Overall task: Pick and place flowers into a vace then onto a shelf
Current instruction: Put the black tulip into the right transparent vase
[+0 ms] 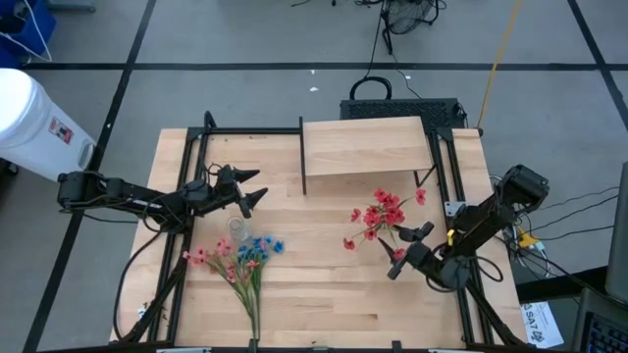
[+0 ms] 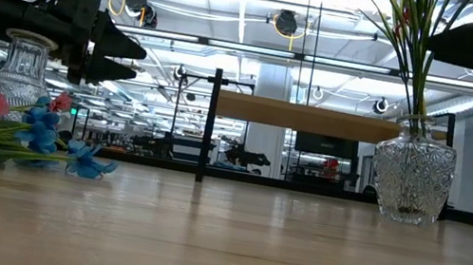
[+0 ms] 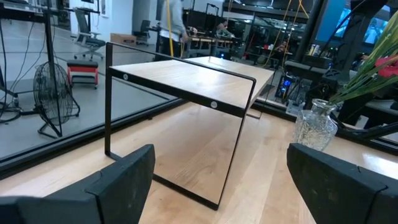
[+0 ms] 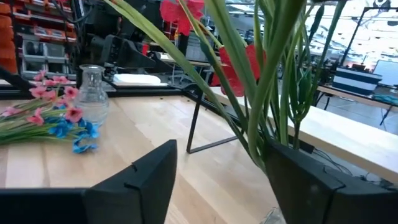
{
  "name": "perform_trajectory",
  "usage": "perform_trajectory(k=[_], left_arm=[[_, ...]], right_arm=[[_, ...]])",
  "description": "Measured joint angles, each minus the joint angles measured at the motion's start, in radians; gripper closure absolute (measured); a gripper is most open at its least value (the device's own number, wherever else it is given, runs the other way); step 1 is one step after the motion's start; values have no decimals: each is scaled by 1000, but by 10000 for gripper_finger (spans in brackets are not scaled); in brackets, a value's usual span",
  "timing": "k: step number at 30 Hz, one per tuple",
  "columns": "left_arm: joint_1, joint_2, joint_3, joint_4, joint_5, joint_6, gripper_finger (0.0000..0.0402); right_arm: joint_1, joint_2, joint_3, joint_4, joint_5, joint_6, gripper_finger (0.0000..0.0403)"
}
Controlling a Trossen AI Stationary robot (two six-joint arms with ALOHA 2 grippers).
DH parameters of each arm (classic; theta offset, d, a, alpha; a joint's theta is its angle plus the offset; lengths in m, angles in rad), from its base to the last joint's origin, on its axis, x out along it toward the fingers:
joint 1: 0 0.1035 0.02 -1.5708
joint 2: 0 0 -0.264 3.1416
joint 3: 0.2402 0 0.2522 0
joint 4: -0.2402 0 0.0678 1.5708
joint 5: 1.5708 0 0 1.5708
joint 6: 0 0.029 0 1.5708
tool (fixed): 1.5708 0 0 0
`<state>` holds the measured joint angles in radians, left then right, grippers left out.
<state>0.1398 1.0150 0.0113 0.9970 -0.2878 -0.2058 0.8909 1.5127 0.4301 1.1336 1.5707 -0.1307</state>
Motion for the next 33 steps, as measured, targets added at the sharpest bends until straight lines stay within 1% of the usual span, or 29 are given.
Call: perform_trajectory(k=[16,21,27,29,33], left_arm=[[0,0,0,0,0,0,36],[0,0,0,0,0,0,36],[0,0,0,0,0,0,36],[0,0,0,0,0,0,36],[0,0,0,0,0,0,36]], right_arm=[[-28,0,0,8,0,-41,264],[-28,0,0,10,0,-48,311],[-28,0,0,11,0,-66,388],[-28,-1,0,12,0,-70,397],[-28,-1,0,54,0,-83,397]])
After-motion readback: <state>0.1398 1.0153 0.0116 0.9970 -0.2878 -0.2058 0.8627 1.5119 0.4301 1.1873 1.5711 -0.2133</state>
